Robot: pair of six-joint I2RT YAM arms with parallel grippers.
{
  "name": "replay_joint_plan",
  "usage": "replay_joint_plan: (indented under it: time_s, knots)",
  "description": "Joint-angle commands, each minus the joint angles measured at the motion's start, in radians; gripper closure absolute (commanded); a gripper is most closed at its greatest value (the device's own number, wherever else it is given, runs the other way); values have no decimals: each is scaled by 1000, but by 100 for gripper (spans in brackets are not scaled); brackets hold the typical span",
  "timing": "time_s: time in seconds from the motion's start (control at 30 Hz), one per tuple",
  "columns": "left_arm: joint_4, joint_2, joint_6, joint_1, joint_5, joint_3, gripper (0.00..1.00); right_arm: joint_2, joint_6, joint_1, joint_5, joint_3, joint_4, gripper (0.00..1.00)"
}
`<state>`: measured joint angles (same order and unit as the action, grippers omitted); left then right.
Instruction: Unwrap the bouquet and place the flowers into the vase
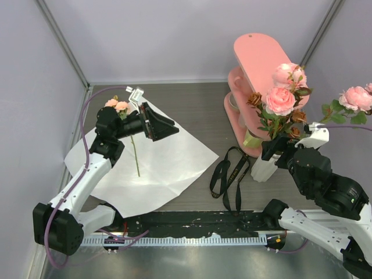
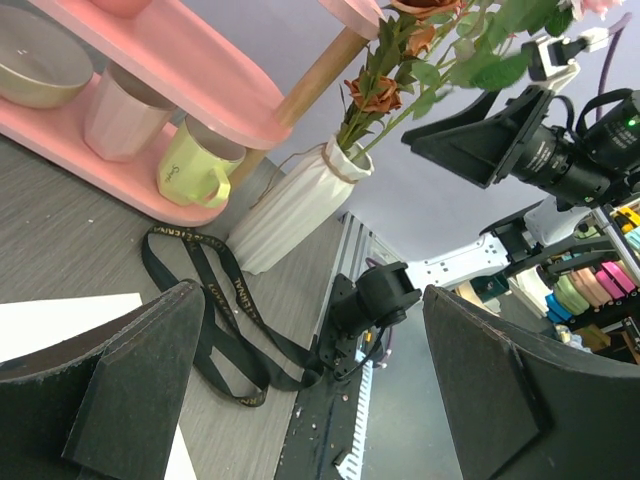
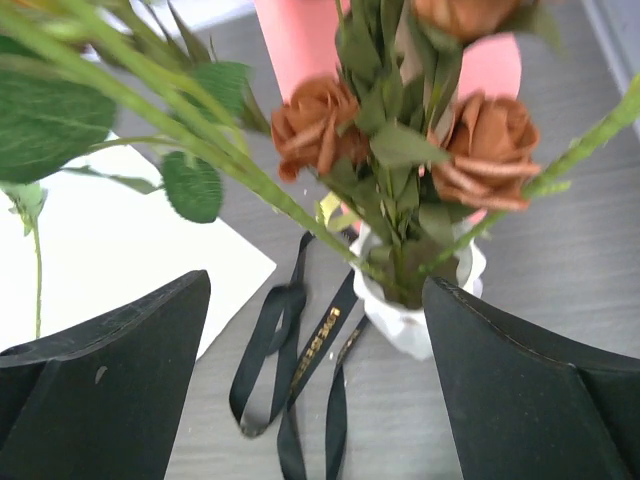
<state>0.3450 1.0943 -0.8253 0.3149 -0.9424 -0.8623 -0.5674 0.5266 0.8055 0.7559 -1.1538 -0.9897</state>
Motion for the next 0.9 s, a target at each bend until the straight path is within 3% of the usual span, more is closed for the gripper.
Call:
replay_joint_plan:
  time_s: [0.0,0.17,0.3,0.43,0.5,0.6,0.73,0.87]
  knots:
    - [11,-33,22,4,2,-41,5,21,213,-2,-96,-23,-158,6]
    - [-79,-36,81,6,46,-60,5,64,107,0,-262,-17,-86,6]
    - [-252,-36,169,4,146,-98,6,78,-9,0,-430,6,12,5]
    - [-509,-33,304,3,477,-147,6,18,-68,0,-720,61,141,5]
    - [-631,-4,330,-13,665,-185,6,-12,-76,0,-786,86,186,5]
    - [-708,28,319,-55,831,-205,7,-37,-80,0,-837,155,358,5]
    - [-744,61,302,-131,991,-198,15,-71,-76,0,-917,270,534,5]
    - [-787,146,296,-230,1016,-217,25,-138,-54,9,-941,341,669,5]
